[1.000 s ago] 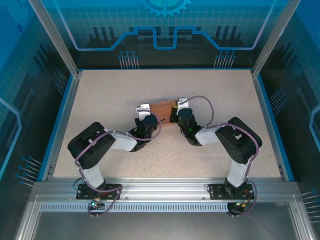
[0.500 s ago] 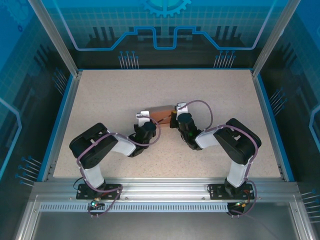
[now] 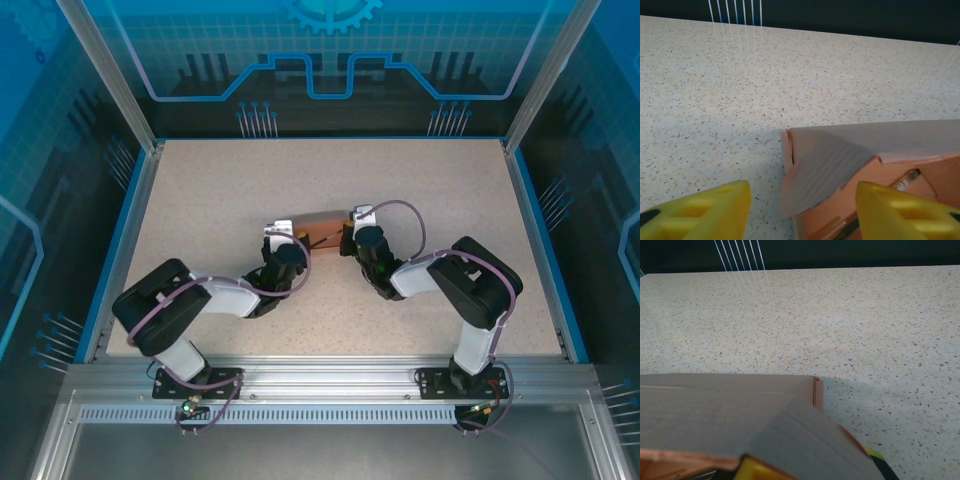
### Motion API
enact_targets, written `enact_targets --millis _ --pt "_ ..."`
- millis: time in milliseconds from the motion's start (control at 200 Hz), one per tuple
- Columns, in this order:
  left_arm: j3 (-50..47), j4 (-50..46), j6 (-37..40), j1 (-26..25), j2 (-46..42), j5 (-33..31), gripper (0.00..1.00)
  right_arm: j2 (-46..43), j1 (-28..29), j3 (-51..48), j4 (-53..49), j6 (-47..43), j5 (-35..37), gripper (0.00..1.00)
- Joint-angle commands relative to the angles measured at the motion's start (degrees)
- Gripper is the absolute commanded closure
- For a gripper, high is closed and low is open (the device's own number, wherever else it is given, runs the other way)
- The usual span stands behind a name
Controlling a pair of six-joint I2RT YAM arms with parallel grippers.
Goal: Fold the paper box
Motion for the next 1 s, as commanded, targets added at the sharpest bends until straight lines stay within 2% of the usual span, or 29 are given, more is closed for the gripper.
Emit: enact_targets --millis 0,175,290,375,485,705,841,996 --pt "-2.29 -3.85 -0.49 -0.28 -6.64 2.58 0.35 -1.24 0.99 0.0 -0.41 -0.58 1.39 1.0" --pt "-0.14 -16.29 0.02 -0.21 -18.77 9.73 0.32 -1.14 1.09 0.45 -0.56 -0.81 1.53 1.0" --pt "6.21 -25.75 0.61 0.07 -20.92 14.49 0.32 -0.81 1.17 0.78 -0.63 -0.89 1.38 1.0" --pt "12.45 -31.53 0.71 0.83 -19.15 17.38 0.32 -0.43 1.18 0.91 -0.42 -0.9 1.52 1.0" --pt "18.47 -33.83 0.67 3.33 -15.41 23.01 0.3 -0.12 1.25 1.2 -0.22 -0.55 1.43 1.0" --pt "30.31 -40.57 -1.87 10.9 -5.42 37.3 0.36 -0.11 1.62 1.4 -0.48 -0.28 1.41 1.0" --pt "33.96 -42.33 -3.29 13.04 -0.59 43.33 0.4 0.11 1.79 1.53 -0.47 -0.04 1.45 1.0" --pt "34.71 -43.39 -4.14 13.41 2.06 47.36 0.43 0.13 1.88 1.62 -0.63 -0.2 1.64 1.0"
